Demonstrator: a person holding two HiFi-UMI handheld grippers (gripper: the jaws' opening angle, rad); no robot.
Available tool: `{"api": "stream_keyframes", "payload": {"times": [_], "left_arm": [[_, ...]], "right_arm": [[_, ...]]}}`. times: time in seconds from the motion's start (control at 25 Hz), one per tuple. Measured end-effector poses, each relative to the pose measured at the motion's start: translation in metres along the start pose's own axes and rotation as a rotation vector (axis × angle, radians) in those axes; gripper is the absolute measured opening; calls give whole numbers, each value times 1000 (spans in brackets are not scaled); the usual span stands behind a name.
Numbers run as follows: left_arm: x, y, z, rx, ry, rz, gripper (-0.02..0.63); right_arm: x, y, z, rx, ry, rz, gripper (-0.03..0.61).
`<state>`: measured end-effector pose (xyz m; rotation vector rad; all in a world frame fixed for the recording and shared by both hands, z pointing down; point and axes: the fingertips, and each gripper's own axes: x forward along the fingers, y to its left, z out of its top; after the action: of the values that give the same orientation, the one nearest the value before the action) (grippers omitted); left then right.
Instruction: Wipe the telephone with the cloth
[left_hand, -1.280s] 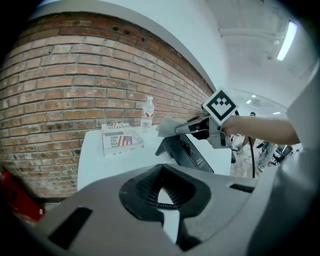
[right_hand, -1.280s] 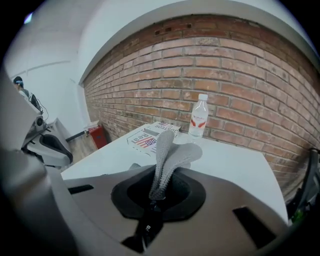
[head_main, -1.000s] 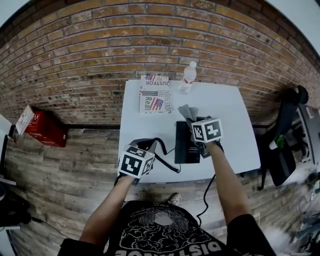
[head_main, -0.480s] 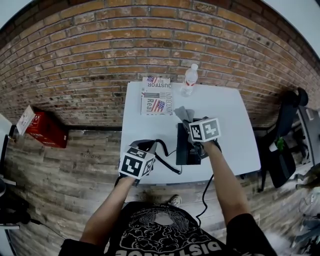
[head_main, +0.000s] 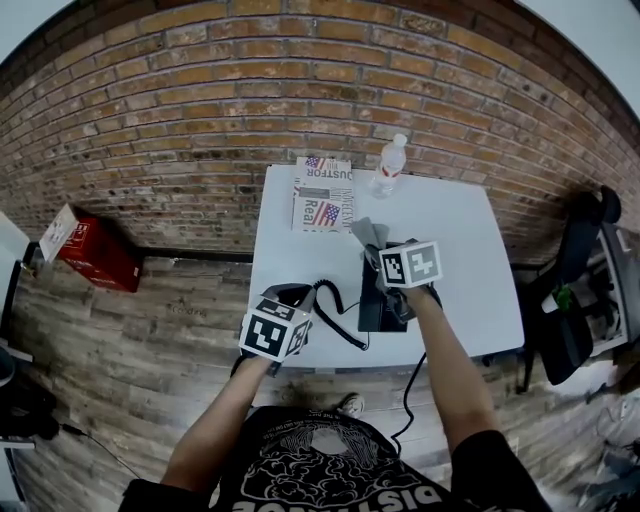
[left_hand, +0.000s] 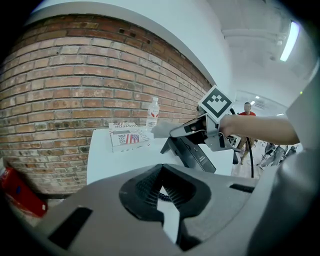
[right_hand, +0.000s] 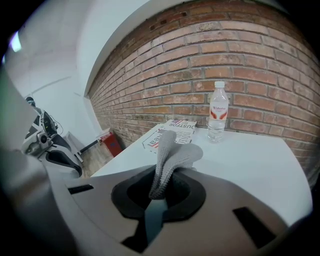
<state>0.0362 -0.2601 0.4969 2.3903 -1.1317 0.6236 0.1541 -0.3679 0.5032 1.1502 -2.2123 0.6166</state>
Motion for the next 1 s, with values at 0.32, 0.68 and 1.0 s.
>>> {"api": "stream_keyframes", "payload": {"times": [0.32, 0.68, 1.0], "left_arm": [[-11, 5, 5, -13, -25, 18, 6], [-33, 10, 30, 5, -94, 58, 6], [-56, 23, 50, 24, -150, 115, 6]], "right_arm": [[-20, 6, 9, -11, -68, -10, 11], [-75, 10, 29, -28, -217, -46, 12], [-130, 26, 43, -64, -343, -92, 11]]}}
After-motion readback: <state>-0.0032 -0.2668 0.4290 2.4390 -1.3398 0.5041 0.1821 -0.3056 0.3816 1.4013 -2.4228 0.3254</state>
